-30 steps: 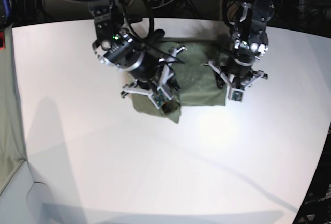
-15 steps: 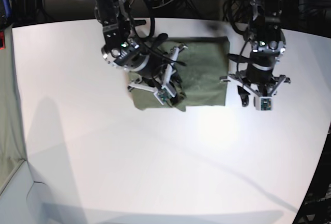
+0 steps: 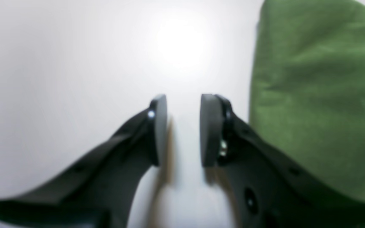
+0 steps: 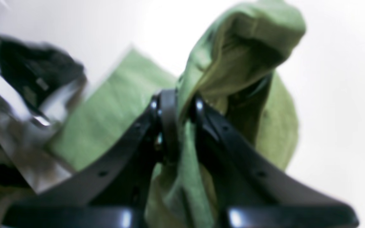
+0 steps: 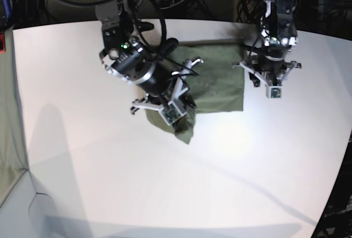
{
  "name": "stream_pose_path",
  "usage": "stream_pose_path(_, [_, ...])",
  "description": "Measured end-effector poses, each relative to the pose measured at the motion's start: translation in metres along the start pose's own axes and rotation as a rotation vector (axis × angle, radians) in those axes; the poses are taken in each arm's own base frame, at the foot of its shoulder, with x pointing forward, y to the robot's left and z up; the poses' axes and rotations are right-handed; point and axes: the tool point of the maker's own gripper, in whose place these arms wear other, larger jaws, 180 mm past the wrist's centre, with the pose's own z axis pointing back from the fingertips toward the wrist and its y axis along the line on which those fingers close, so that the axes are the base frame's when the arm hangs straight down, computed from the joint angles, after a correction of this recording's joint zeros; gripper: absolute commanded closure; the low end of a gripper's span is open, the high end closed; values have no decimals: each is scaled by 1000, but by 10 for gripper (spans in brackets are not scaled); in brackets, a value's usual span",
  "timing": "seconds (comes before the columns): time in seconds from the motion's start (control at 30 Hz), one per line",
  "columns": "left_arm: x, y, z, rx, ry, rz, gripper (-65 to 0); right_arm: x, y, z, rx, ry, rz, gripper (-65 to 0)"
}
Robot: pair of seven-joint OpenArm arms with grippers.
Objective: Layout the t-shirt on the table in an organized manner, then fold the t-shirt properly
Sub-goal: 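Fold the held end over the shirt with the right gripper and release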
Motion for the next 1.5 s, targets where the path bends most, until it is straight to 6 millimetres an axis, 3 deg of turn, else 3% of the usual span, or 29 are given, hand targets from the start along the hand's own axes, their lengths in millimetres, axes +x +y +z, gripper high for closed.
stream_pose_path(0.17, [-1, -17, -1, -42, 1, -27, -176, 3, 32, -7, 82, 9, 30, 0])
stream_pose_path(0.37, [-1, -18, 0, -42, 1, -25, -176, -23, 61, -23, 170, 87, 43, 0])
stream_pose_path(0.47, [-1, -18, 0, -42, 2, -25, -176, -26, 69, -31, 201, 104, 62, 0])
stream_pose_path(0.8, [-8, -15, 1, -37, 16, -24, -175, -17, 68, -46, 219, 108, 117, 0])
stream_pose_path(1.13, [-8, -15, 1, -36, 15, -22, -175, -15, 95, -47, 285, 106, 169, 0])
stream_pose_path(1.3, [-8, -15, 1, -35, 15, -23, -174, -14, 92, -52, 283, 110, 179, 0])
stream_pose_path(1.5, [-8, -16, 1, -39, 16, -24, -174, -26, 84, -66, 285, 165, 193, 0])
